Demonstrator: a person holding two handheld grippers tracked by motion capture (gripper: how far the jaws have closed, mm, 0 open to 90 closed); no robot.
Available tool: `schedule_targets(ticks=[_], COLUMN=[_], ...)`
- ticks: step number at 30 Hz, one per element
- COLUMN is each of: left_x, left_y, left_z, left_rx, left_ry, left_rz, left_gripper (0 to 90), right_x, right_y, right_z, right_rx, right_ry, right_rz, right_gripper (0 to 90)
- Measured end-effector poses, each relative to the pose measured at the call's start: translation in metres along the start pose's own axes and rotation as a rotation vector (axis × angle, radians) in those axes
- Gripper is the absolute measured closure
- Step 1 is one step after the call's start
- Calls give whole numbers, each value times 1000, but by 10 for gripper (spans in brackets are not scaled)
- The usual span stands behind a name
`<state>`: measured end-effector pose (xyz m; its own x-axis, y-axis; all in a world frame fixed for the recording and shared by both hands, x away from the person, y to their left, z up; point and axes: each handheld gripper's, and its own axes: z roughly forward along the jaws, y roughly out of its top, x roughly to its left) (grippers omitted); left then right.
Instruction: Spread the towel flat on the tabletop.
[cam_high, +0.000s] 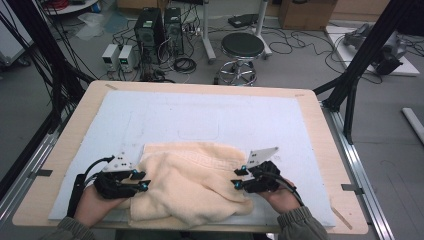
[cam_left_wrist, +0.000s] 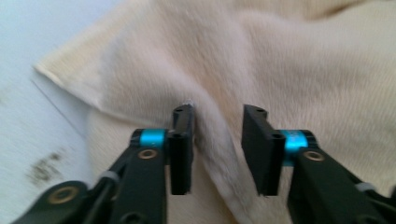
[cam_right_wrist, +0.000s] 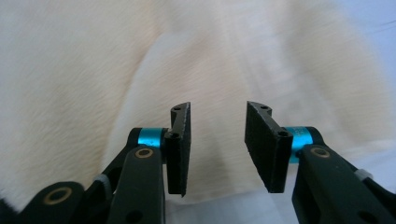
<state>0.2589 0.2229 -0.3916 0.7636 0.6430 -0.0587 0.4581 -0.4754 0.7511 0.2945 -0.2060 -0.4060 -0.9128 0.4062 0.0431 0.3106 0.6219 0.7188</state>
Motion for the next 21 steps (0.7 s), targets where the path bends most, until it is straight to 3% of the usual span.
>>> schedule_targets(ticks=[3, 7, 10, 12, 15, 18, 21], left_x=[15, 40, 56, 63, 69, 71, 70], left_y=[16, 34, 38, 36, 31, 28, 27], left_z=[-1, 19, 43, 61, 78, 82, 83], left_rx=[-61, -92, -38, 29, 120, 120, 115], left_ry=[28, 89, 139, 165, 147, 157, 180], left_rz=[-20, -79, -89, -92, -100, -119, -119], left_gripper=[508, 483, 485, 496, 494, 491, 491], right_x=[-18, -45, -60, -65, -70, -72, -71], right_y=[11, 21, 19, 16, 11, 5, 5], right_z=[-8, 1, 18, 29, 41, 46, 46], right_rx=[-37, -54, -54, -29, 11, 32, 33], right_ry=[-79, -153, -148, -146, -142, -134, -125], right_rz=[-8, 30, 67, 93, 112, 130, 140], right_gripper=[575, 554, 531, 519, 518, 533, 630])
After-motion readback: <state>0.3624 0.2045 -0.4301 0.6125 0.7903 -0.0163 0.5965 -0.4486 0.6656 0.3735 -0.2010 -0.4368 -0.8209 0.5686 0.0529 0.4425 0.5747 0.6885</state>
